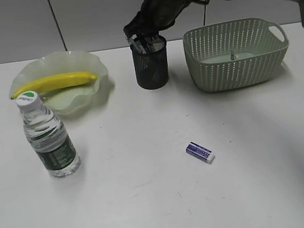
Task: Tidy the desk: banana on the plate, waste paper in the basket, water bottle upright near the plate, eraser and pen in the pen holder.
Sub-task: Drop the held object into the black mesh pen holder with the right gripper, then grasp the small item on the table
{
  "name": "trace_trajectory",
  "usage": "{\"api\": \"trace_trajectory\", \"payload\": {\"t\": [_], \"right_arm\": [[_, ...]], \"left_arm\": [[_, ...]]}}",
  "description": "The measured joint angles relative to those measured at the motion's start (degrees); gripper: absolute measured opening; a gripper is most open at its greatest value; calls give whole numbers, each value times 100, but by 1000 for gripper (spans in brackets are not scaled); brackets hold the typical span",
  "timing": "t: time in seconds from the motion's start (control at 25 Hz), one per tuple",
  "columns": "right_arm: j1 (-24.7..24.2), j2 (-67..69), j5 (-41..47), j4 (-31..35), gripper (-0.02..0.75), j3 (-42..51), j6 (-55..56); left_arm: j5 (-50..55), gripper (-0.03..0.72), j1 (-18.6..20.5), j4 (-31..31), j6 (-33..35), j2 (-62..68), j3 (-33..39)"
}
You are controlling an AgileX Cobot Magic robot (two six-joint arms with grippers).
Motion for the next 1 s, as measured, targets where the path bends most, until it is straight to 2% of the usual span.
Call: {"api": "trace_trajectory", "payload": {"t": [0.28,0.48,0.6,0.76,1.0], "right_arm": [[0,189,-458,250,202,0,0],[0,189,-526,254,352,0,0],[0,189,-436,254,391,0,0],[0,100,103,254,398,0,0],[5,-445,1651,277,400,-23,0]], "left_arm": [[0,262,0,7,0,0,0],[0,262,0,7,0,0,0],[0,262,0,7,0,0,0],[0,262,0,7,0,0,0],[0,262,0,7,0,0,0]]}}
